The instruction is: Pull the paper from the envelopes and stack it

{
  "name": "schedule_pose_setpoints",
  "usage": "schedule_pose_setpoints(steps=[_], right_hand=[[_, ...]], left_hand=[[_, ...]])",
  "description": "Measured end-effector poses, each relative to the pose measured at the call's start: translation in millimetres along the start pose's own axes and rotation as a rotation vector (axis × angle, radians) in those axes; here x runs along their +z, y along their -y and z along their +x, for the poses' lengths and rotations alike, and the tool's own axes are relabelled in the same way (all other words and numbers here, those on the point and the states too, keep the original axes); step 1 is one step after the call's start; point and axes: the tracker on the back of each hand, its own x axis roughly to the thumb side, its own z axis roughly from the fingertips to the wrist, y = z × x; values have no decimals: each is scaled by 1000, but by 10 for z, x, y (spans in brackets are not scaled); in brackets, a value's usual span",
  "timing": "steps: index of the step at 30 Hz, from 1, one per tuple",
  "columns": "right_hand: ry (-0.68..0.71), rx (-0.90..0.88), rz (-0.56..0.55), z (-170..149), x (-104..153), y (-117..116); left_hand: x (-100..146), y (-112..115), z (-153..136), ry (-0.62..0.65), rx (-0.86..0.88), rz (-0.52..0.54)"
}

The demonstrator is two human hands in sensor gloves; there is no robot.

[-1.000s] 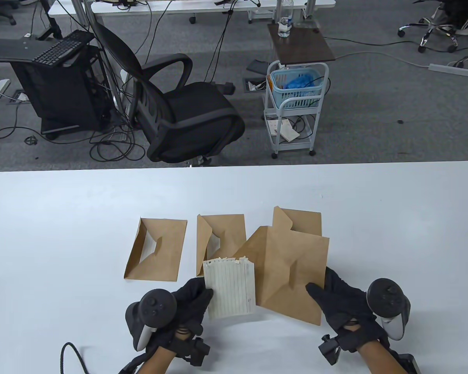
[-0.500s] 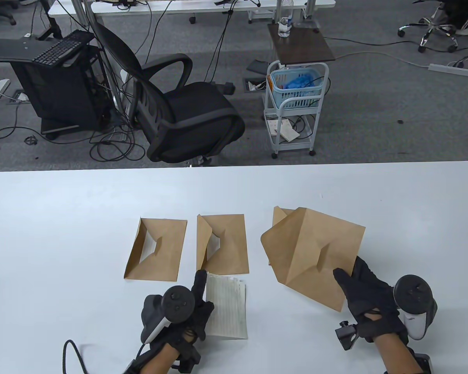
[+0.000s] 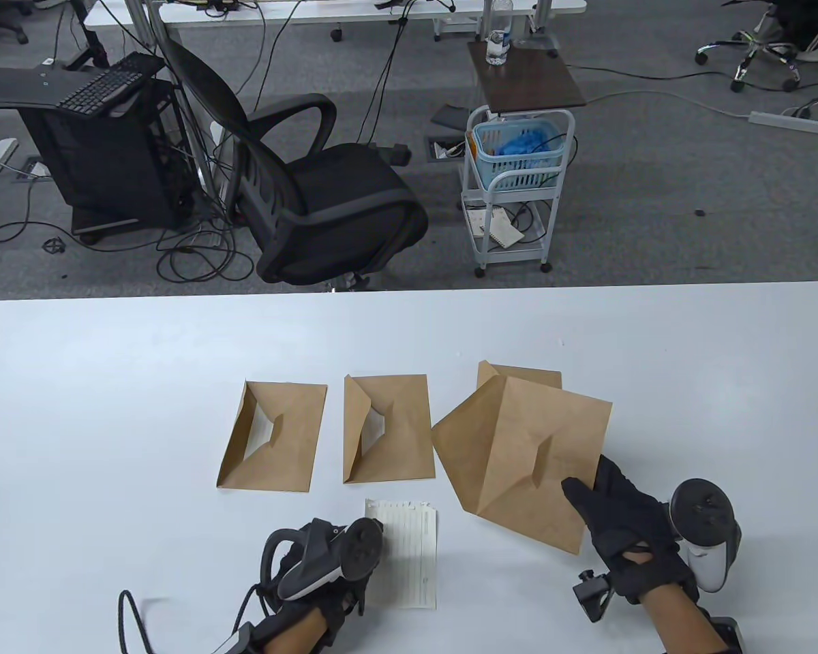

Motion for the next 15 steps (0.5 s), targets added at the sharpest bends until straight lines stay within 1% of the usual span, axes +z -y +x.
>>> schedule_pose_setpoints(steps=[4, 7, 10, 15], right_hand=[[4, 32, 12, -10, -2, -55], [-8, 19, 23, -23, -5, -91], [-7, 14, 23, -16, -4, -105], [1, 18, 25, 1, 8, -101]], left_hand=[[-4, 16, 93, -16, -93, -51], [2, 15, 131, -23, -129, -51], [2, 16, 118, -22, -123, -55], [-6, 18, 70, -28, -46, -79]])
